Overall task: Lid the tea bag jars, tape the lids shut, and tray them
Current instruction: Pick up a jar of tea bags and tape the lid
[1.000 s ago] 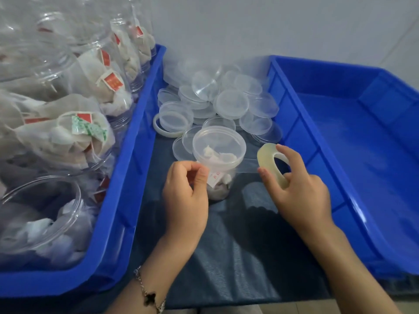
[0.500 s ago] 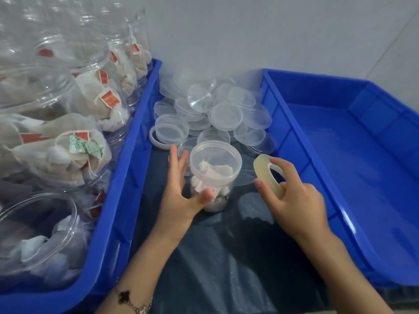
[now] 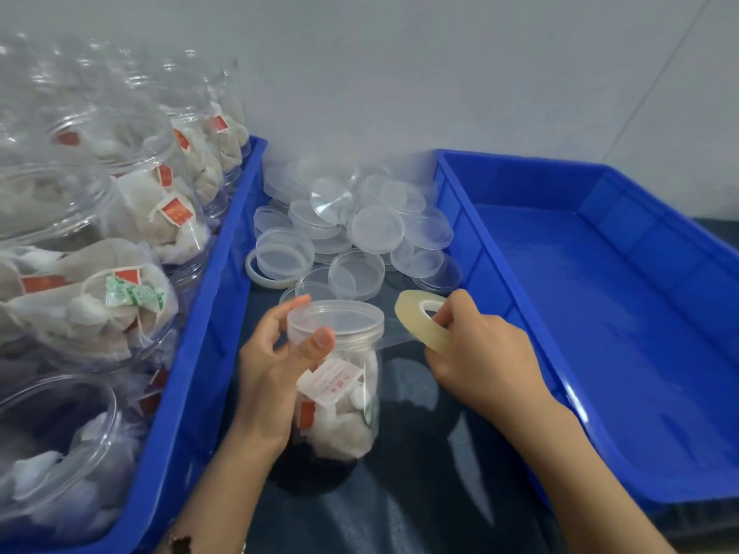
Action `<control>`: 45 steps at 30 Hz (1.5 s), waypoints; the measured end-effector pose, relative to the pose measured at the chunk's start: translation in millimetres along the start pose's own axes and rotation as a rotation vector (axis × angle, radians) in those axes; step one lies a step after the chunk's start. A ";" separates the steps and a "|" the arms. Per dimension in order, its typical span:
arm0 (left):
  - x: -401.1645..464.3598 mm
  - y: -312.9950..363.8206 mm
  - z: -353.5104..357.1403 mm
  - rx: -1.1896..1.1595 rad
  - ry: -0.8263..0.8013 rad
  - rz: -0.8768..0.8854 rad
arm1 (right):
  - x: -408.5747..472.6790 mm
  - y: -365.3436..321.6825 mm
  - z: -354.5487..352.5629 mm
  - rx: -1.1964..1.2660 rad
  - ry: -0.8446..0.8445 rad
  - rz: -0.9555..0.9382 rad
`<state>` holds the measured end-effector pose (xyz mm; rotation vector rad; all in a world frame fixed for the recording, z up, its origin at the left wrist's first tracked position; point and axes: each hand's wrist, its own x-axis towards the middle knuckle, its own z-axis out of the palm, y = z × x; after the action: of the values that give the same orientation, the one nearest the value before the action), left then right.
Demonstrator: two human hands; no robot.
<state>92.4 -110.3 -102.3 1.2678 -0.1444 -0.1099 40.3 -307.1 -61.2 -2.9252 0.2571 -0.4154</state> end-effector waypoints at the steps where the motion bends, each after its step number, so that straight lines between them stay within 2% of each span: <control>1: -1.5 1.0 -1.6 -0.005 0.000 -0.017 | 2.3 -0.7 -0.6 -0.010 -0.003 -0.003; 11: -4.3 5.6 0.1 -0.144 -0.141 -0.125 | 20.4 -7.1 6.3 0.004 -0.083 0.021; 17: -6.1 7.5 5.9 -0.333 -0.307 -0.198 | 24.1 -23.0 10.0 0.061 -0.123 -0.051; 19: -4.5 6.0 5.9 -0.310 -0.299 -0.166 | 22.2 -26.4 10.8 0.043 -0.123 -0.067; 23: -0.9 6.0 4.6 -0.093 -0.283 -0.078 | 15.8 -27.0 12.0 -0.034 -0.132 -0.088; 29: -0.8 4.9 6.7 0.390 -0.095 0.105 | 12.9 -23.1 16.1 -0.072 -0.092 0.016; 33: -9.0 -8.5 14.0 0.355 0.264 0.274 | 12.5 -24.4 20.5 -0.062 -0.069 0.067; 36: -19.2 -18.8 16.5 0.463 0.422 0.375 | 11.0 -27.8 23.5 -0.027 -0.069 0.091; 39: -29.8 -27.3 20.2 0.555 0.346 0.426 | 9.2 -31.4 22.7 0.007 -0.056 0.094; 41: -32.5 -28.3 27.0 0.645 0.285 0.380 | 6.4 -32.2 21.4 0.005 -0.043 0.052; 45: -24.1 -22.8 28.0 0.599 0.324 0.277 | -3.2 -25.7 20.2 0.028 -0.130 -0.079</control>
<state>63.8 -139.5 -117.0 1.8267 -0.0721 0.4044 46.8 -278.6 -76.1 -2.9265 0.1174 -0.2357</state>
